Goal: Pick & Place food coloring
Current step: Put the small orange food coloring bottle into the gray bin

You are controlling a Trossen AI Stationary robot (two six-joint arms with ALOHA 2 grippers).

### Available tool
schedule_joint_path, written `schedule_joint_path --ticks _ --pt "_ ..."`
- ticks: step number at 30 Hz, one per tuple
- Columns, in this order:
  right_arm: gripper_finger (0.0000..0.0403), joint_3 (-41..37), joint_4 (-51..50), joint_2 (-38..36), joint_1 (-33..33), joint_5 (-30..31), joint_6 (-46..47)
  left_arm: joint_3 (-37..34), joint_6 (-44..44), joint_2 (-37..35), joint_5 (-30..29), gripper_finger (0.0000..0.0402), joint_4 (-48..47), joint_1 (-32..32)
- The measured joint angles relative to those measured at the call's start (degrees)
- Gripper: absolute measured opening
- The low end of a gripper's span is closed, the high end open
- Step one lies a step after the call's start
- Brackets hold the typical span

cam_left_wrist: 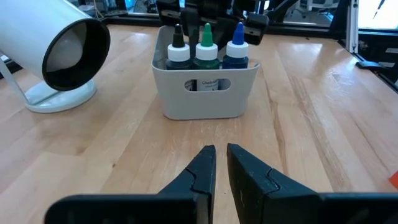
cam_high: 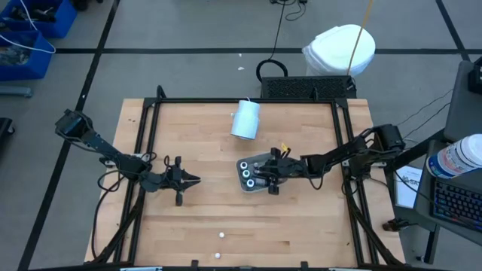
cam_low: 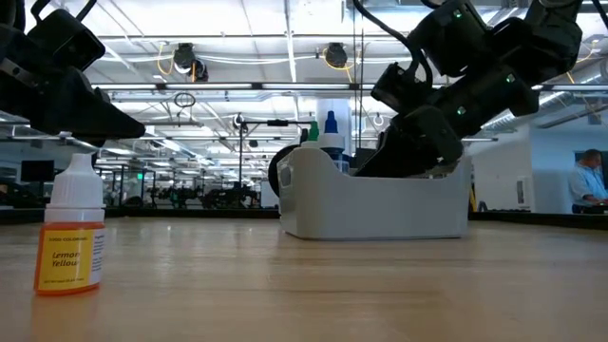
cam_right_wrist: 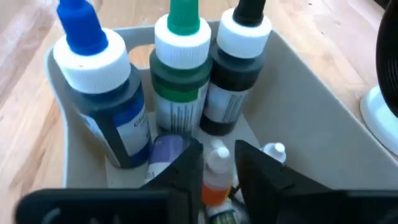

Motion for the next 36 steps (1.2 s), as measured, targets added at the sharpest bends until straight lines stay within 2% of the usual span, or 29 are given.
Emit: schedule_joint_path --ticks 5,10,16,18,20,23,26,29,32,36 --pt "0.0125 -0.02 -2.04 -2.53 0.0 0.01 -1.31 0.0 -0.28 0.0 0.02 0.0049 -0.01 0.0" --pt "0.0137 -0.02 -7.1 -8.67 0.38 -0.03 -2.42 0.0 -0.75 0.0 0.04 0.0049 -0.01 0.0" --pt "0.0107 -0.04 -14.42 -23.06 3.42 0.17 -3.46 0.0 -4.06 0.0 1.17 0.0049 0.17 0.0" --pt "0.0083 0.02 -17.67 -28.25 5.68 1.75 -3.93 0.08 -5.16 0.0 4.01 0.0049 1.39 0.0" --pt "0.005 0.02 -21.1 -32.34 8.84 5.9 -4.91 1.48 -5.27 0.02 7.92 0.0049 1.11 0.0" --pt "0.0008 -1.81 -22.45 -36.59 13.92 12.7 -7.04 6.12 -5.25 1.07 12.83 0.0036 -2.59 -0.67" --pt "0.001 -5.51 -19.48 -39.51 17.79 15.35 -8.09 13.68 -3.59 4.66 13.84 0.0008 -11.9 -1.86" --pt "0.0003 -8.84 -17.18 -41.98 20.14 17.74 -9.97 22.57 -3.54 11.41 16.24 0.0007 -20.1 -2.45" --pt "0.0003 -10.52 -16.66 -45.16 21.11 17.82 -10.52 30.11 -3.47 19.54 18.55 0.0007 -25.99 -3.05" --pt "0.0001 -13.83 -15.03 -49.86 22.88 14.17 -12.17 37.7 -4.12 29.02 18.44 0.0008 -29.51 -3.41"
